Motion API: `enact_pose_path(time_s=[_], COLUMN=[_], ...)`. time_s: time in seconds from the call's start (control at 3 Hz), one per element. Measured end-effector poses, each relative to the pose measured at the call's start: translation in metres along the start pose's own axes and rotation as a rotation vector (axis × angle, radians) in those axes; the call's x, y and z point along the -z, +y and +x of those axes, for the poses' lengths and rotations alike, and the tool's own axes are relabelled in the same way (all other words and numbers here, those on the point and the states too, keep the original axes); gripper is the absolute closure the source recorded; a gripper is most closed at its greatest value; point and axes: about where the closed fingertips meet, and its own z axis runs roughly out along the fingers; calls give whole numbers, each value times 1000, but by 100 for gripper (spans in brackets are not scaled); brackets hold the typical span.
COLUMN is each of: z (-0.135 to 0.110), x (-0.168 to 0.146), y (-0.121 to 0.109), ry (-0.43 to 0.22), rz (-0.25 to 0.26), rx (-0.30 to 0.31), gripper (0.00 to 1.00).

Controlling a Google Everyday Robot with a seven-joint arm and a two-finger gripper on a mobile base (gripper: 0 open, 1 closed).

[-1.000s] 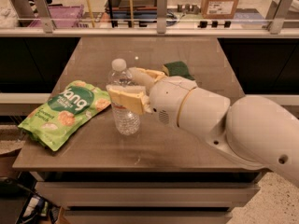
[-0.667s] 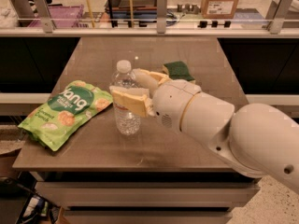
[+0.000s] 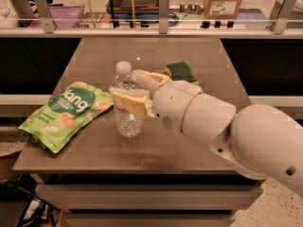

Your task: Move water bottle near green rice chip bag

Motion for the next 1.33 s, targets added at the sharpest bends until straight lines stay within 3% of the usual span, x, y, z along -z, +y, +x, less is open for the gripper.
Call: enact_pose_path(time_s=[0.67, 1.0, 1.33], z=[-1, -2, -2], x=[-2, -3, -3], y=[3, 5, 5], ry=[2, 3, 3], rz=[-5, -8, -8], rx=[5, 7, 7], gripper=[13, 0, 0])
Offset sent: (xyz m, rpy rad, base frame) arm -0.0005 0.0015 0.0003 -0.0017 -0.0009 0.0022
